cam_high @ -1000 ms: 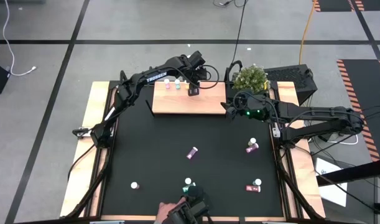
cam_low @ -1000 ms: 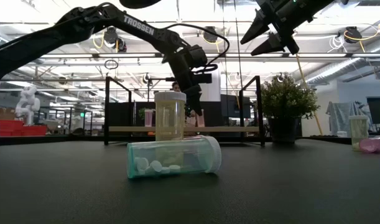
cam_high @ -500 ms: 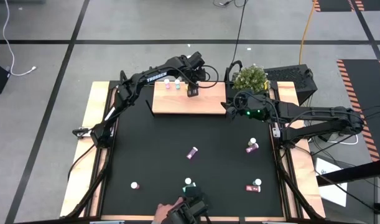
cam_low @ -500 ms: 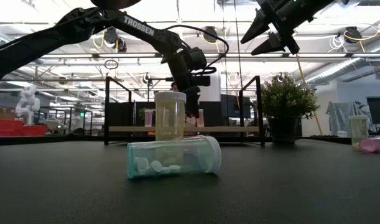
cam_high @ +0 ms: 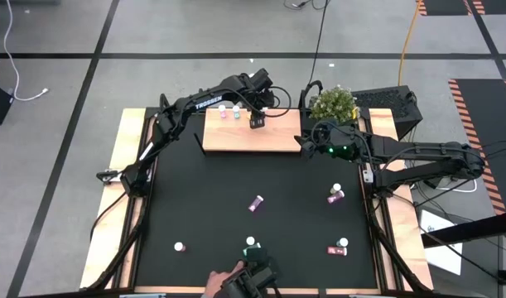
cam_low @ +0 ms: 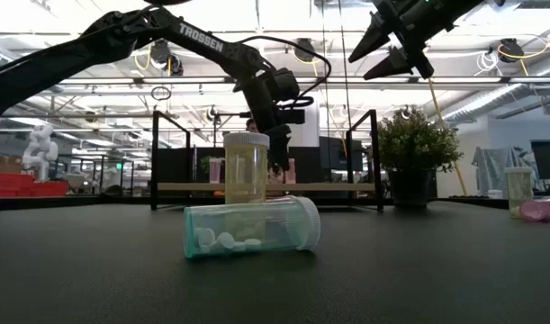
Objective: Pick and place medicine bottles onto shelf by color
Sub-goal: Put the top left red medicine bottle on the shelf, then put the left blue medicine bottle on the shelf aligned with the other blue medicine bottle
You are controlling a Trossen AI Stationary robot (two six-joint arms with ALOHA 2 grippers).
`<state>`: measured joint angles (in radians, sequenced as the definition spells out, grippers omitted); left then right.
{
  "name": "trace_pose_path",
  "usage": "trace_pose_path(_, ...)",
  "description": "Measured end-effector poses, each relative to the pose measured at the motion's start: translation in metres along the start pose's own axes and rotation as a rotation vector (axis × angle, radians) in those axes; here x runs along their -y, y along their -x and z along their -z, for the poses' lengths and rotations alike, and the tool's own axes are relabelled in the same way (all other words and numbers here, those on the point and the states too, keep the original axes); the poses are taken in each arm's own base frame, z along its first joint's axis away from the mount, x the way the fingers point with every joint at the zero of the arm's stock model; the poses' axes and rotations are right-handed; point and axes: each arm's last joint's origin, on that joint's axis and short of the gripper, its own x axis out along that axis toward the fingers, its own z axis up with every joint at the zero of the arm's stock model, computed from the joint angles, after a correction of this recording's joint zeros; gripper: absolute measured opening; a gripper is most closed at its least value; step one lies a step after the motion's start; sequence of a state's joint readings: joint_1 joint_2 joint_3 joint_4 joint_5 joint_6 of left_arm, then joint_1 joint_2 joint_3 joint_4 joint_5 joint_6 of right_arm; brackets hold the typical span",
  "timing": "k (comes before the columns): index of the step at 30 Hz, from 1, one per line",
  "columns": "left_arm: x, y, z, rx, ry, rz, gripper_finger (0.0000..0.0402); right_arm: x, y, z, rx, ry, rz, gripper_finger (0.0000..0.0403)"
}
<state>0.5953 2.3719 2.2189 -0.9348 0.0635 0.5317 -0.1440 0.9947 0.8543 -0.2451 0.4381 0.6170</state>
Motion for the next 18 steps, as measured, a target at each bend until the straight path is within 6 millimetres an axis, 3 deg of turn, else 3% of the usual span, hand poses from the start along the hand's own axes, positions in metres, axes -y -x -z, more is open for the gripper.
trace_pose_path(11, 0.000, 0.039, -0.004, 0.007, 0.007, -0.060, 0.0228, -0.001, 0.000, 0.000, -0.017, -0.001, -0.024, 0.0237)
trace_pose_path(18, 0.004, 0.088, -0.004, -0.010, 0.056, -0.128, 0.0251, -0.003, 0.000, 0.001, -0.047, 0.026, -0.086, 0.0237)
